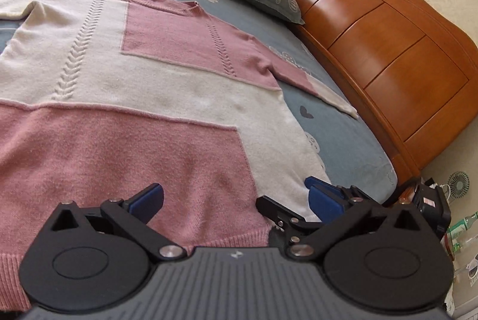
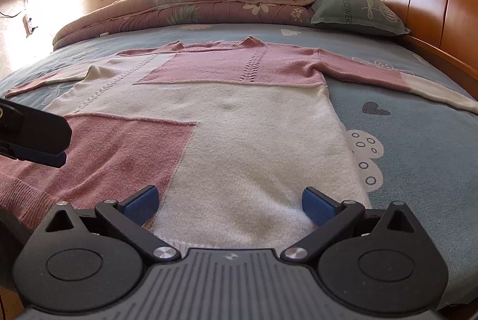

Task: Fold clothes

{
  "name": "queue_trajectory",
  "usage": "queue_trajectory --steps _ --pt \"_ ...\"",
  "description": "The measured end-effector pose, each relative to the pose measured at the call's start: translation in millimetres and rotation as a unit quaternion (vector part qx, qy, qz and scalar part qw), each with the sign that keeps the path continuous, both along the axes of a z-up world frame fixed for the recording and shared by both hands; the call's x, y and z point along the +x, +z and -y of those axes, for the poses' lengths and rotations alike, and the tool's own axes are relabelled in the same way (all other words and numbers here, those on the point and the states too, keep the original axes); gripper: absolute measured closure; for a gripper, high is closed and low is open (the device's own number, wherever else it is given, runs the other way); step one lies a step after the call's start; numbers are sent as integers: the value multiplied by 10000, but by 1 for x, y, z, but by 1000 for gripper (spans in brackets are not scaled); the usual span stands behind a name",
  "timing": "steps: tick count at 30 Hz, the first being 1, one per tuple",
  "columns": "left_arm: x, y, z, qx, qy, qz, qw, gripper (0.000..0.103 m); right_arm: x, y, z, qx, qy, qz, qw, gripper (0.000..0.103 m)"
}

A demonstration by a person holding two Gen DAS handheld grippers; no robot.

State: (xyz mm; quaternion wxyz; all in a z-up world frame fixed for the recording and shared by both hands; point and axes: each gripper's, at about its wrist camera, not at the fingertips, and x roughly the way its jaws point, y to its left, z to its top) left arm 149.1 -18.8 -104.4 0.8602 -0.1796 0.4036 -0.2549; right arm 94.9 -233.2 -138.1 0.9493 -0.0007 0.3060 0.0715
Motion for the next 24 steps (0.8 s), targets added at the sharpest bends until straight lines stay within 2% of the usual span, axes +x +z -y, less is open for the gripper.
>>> queue_trajectory --steps 3,5,7,9,11,12,14,18,24 --pt "5 -4 -14 271 411 48 9988 1 -1 0 -2 -17 -36 14 10000 0" --pt "3 -11 -26 402 855 7 9955 1 -1 2 -3 -7 -57 -5 10000 0" --pt "-10 -10 -39 341 1287 281 9907 1 -3 9 -4 145 -16 131 9998 0" --pt "-20 -7 -47 581 1513 591 9850 1 -6 17 -10 272 34 444 9986 0" --pt "-19 -9 -51 800 1418 500 9854 1 -3 25 -25 418 236 665 9966 0" --pt "-17 -11 -53 855 1354 364 9864 1 4 25 -36 374 390 573 9969 0" --pt "-17 -14 -56 865 1328 356 9867 1 17 26 -58 264 689 388 9965 0" --pt "-18 -17 -57 963 1270 354 9866 1 20 9 -85 -494 1066 -41 9931 0" --pt "-20 -18 -46 1390 1089 437 9833 1 -3 5 -51 -201 991 -76 9948 0"
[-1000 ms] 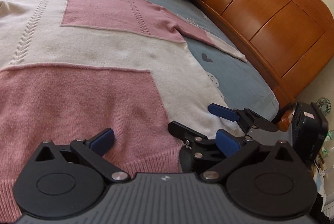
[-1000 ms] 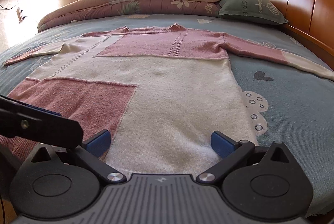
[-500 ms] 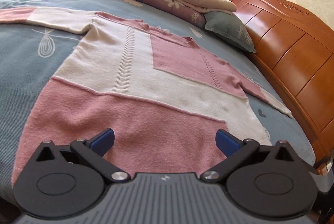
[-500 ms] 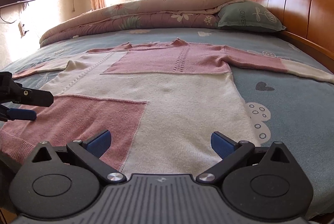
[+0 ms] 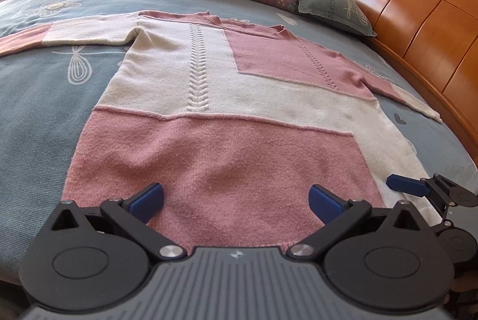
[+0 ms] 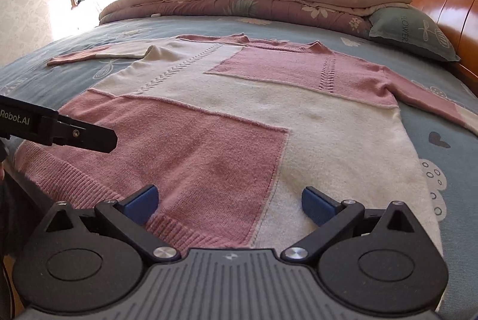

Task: Fold clothes

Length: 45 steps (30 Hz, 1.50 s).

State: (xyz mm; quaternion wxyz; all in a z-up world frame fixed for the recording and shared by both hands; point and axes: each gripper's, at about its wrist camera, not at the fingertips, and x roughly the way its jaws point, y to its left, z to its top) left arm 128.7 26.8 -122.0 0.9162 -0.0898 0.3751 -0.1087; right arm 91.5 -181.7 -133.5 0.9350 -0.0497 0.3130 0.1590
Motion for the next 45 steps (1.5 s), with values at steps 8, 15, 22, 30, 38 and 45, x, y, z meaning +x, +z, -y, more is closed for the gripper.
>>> queue_trajectory --steps 8,15,22,30,38,45 --pt "-8 -5 4 250 -183 305 9991 1 -25 11 35 170 -803 151 9965 0" --pt "-8 -6 -6 -29 -204 341 9992 1 -15 5 51 384 -1132 -270 9925 0" --pt "-8 -6 -16 -387 -212 333 9985 1 -19 10 67 279 -1960 -105 9801 0" --pt "-12 -6 -20 -436 -310 354 9979 1 -2 9 42 478 -1310 -334 9897 0" --pt "-8 -5 -29 -767 -240 224 9965 1 4 31 72 714 -1874 -103 9796 0" --pt "-8 -4 -25 -586 -349 160 9975 1 94 43 75 931 -1519 -264 9837 0"
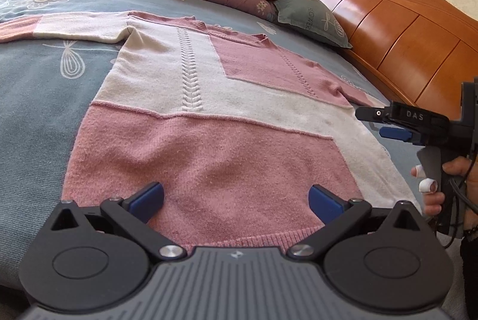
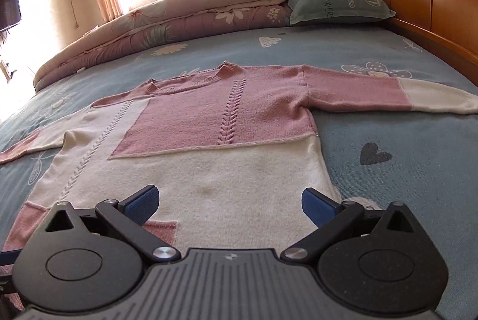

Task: Fold clothes

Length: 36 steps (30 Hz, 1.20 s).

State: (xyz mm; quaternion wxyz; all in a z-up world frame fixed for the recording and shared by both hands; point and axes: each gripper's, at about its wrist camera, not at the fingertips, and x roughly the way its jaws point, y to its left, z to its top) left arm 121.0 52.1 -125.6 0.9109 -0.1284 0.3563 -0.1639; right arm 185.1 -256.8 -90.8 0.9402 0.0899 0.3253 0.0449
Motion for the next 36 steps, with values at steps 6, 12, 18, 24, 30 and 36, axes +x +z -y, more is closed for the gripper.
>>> queue_trajectory --steps 6,12,18,24,30,36 --pt "1 1 -1 -73 73 -41 9999 1 2 -27 27 536 -108 -337 9979 0" --pt "24 25 -4 -120 260 80 9996 1 -1 -31 19 10 -12 -334 9994 0" --pt "51 16 -9 -199 427 -235 9986 1 3 -34 2 -632 83 -414 9971 0" --pt "28 5 -17 -305 500 -213 9981 1 3 -33 0 -679 33 -459 9966 0" --pt "58 32 -26 -259 535 -197 9980 1 -2 -25 -7 -233 368 -346 9985 0" --pt "120 22 -22 -78 424 -397 9983 1 2 -25 -22 -273 536 -391 9974 0"
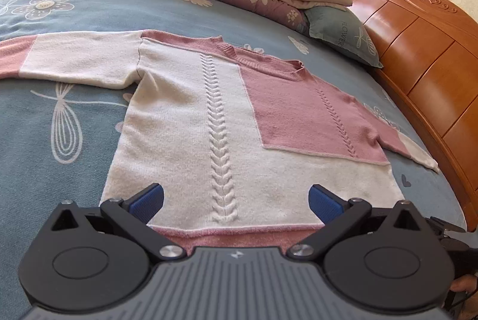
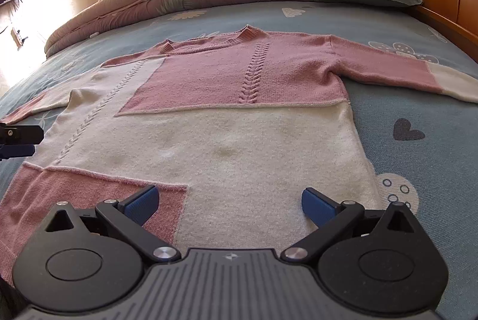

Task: Fold clothes

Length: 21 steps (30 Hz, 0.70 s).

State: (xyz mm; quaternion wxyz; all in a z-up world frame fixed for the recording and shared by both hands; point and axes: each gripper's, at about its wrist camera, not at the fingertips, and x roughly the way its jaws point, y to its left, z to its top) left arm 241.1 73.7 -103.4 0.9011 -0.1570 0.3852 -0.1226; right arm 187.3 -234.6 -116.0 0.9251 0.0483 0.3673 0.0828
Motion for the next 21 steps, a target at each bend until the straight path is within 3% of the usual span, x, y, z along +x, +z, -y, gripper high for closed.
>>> queue_trajectory --steps 6,9,13,17,21 --pt "16 -15 -18 -83 106 124 9998 1 3 0 -6 -47 43 -35 10000 0" --pt "10 -14 -29 -319 283 83 9991 1 4 -1 -7 -75 57 -66 9999 0" --pt "5 -4 -28 -336 337 -13 9989 1 5 0 -7 -76 51 -81 9999 0" --pt "-10 6 -16 -727 36 -44 9973 1 6 -1 -9 -104 49 -87 9999 0" --pt "-30 1 2 -856 -467 -257 9949 1 6 -2 -11 -171 59 -83 9998 0"
